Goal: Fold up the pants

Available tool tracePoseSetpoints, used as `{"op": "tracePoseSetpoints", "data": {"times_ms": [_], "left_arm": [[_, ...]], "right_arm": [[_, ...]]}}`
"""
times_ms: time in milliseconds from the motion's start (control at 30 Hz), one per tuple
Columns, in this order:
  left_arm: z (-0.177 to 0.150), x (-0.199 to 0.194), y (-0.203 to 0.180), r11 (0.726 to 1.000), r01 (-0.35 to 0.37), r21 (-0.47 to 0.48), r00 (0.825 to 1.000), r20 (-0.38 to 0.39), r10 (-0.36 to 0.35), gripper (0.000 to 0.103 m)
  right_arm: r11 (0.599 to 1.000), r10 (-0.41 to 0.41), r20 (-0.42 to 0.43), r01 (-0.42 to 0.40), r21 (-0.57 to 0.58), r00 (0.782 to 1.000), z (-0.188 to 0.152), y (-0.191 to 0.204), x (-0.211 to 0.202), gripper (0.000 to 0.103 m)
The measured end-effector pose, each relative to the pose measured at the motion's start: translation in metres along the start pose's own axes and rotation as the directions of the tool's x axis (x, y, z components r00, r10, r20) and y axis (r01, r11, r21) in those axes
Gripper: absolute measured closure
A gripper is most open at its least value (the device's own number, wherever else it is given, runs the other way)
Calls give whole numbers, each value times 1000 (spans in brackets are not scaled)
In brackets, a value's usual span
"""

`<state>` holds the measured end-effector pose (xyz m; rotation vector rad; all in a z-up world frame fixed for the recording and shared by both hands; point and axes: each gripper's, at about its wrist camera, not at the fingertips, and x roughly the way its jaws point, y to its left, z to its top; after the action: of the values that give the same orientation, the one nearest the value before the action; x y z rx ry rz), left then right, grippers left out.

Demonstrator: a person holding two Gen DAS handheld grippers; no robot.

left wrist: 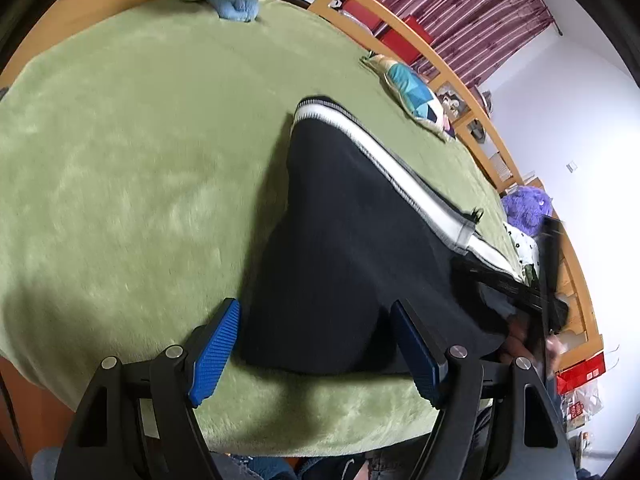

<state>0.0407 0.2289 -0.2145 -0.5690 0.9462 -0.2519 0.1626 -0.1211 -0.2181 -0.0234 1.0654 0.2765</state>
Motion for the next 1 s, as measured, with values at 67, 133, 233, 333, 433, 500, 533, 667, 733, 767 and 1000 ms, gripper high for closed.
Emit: {"op": "tracePoseSetpoints", "data": {"times_ms": [67, 133, 233, 333, 433, 500, 533, 667, 733, 767, 1000], "left_arm": [[-2, 1, 1, 1000, -3, -4, 1000, 5, 3, 28], [-3, 3, 2, 1000, 2, -27, 1000, 18, -2, 28], [-4, 7, 3, 998, 4, -63, 999, 36, -1, 28], [-3, 9, -2, 997, -7, -80, 999, 50, 11, 35], [3, 3, -14, 997, -46, -65, 996, 68, 50, 69], [9, -8, -33, 998, -55, 10, 994, 93, 54, 81], [11, -16, -47, 996, -76, 49, 991, 117, 70, 82], [19, -39, -113, 965, -171, 201, 970, 208, 128, 84], [20, -46, -154, 938, -202, 280, 960, 248, 133, 84], [21, -47, -175, 925, -207, 317, 958, 260, 125, 84], [3, -25, -331, 814, -164, 557, 968, 250, 24, 86]], "right_arm": [[999, 34, 43, -36, 38, 999, -15, -3, -28, 72], [994, 83, 103, -90, 63, 991, -33, -5, -56, 64], [992, 116, 153, -123, 39, 981, -70, -1, -73, 50], [996, 81, 88, -84, 29, 993, -105, 5, -47, 49], [998, 52, 166, -59, 38, 985, -116, 9, -45, 46], [996, 49, 154, -59, 60, 987, -111, 11, -45, 44], [995, 65, 144, -76, 71, 987, -107, 10, -48, 45], [983, 124, 173, -145, 111, 977, -107, -17, -75, 46], [982, 98, 212, -129, 135, 972, -112, -42, -93, 46], [982, 76, 231, -114, 154, 970, -115, -57, -105, 46], [953, -35, 258, -45, 298, 965, -151, -165, -158, 46]]}}
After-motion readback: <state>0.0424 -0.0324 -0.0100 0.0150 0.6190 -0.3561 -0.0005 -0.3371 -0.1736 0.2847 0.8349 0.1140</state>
